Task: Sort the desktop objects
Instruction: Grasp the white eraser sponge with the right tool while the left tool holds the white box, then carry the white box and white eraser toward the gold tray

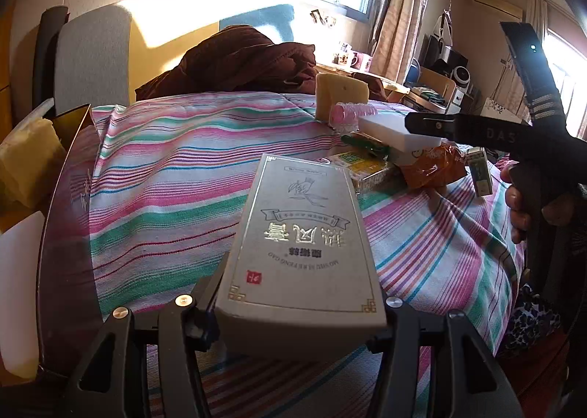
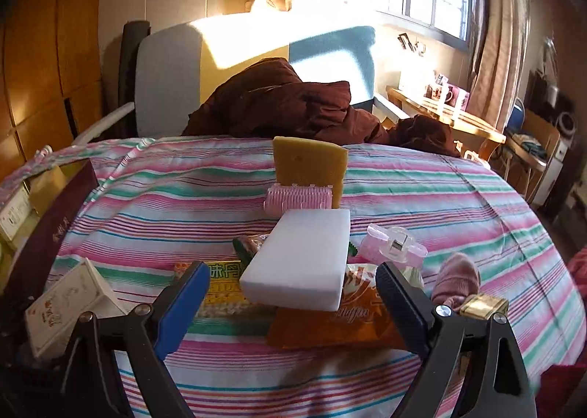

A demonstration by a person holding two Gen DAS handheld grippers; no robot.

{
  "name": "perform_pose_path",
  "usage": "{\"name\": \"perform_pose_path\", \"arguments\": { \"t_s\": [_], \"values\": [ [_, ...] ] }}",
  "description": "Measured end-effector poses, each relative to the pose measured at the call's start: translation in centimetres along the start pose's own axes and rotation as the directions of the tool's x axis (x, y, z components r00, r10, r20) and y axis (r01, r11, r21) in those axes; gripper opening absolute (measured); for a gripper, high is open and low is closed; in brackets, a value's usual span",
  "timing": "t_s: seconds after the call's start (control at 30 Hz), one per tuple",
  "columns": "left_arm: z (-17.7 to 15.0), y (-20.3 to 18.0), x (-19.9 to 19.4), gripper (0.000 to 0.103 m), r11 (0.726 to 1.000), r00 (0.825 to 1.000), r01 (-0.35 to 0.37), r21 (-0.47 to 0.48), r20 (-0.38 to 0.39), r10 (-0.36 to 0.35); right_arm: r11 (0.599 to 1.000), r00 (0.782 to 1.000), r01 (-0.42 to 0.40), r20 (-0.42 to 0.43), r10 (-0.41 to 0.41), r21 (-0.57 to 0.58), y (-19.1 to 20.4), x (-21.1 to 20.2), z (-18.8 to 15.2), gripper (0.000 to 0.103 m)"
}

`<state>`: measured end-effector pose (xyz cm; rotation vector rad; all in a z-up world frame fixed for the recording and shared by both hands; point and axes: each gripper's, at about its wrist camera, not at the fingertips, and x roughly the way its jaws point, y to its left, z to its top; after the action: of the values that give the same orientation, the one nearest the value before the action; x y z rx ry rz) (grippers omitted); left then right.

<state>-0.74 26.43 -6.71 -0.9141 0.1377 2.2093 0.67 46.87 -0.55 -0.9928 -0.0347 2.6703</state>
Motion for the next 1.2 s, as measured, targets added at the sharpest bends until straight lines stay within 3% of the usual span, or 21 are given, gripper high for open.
{"name": "perform_pose_path", "arguments": {
  "t_s": [0.3, 0.57, 0.9, 1.2],
  "values": [
    [-0.1, 0.2, 0.0, 0.057, 1.000, 1.000, 0.005, -0.002, 0.003, -0.005, 0.999, 0.997, 0.033, -0.071, -0.034, -0.017, -0.3, 2.9, 0.4, 0.067],
    [-0.1, 0.2, 0.0, 0.057, 1.000, 1.000, 0.004, -0.001, 0.003, -0.004, 1.000, 0.999, -0.020, -0.048, 0.019, -0.016, 0.8, 1.1, -0.7, 0.064],
    [-0.1, 0.1, 0.1, 0.057, 1.000, 1.000, 0.001, 0.001, 0.002, -0.001, 0.987, 0.985, -0.152, -0.073, 0.155, 0.044, 3.4, -2.7, -6.5, 0.064],
    [-0.1, -0.1, 0.1, 0.057, 1.000, 1.000, -0.013, 0.013, -0.001, 0.013, 0.980, 0.977, -0.185, -0.088, 0.192, 0.079, 3.9, -3.3, -9.4, 0.064]
  ]
}}
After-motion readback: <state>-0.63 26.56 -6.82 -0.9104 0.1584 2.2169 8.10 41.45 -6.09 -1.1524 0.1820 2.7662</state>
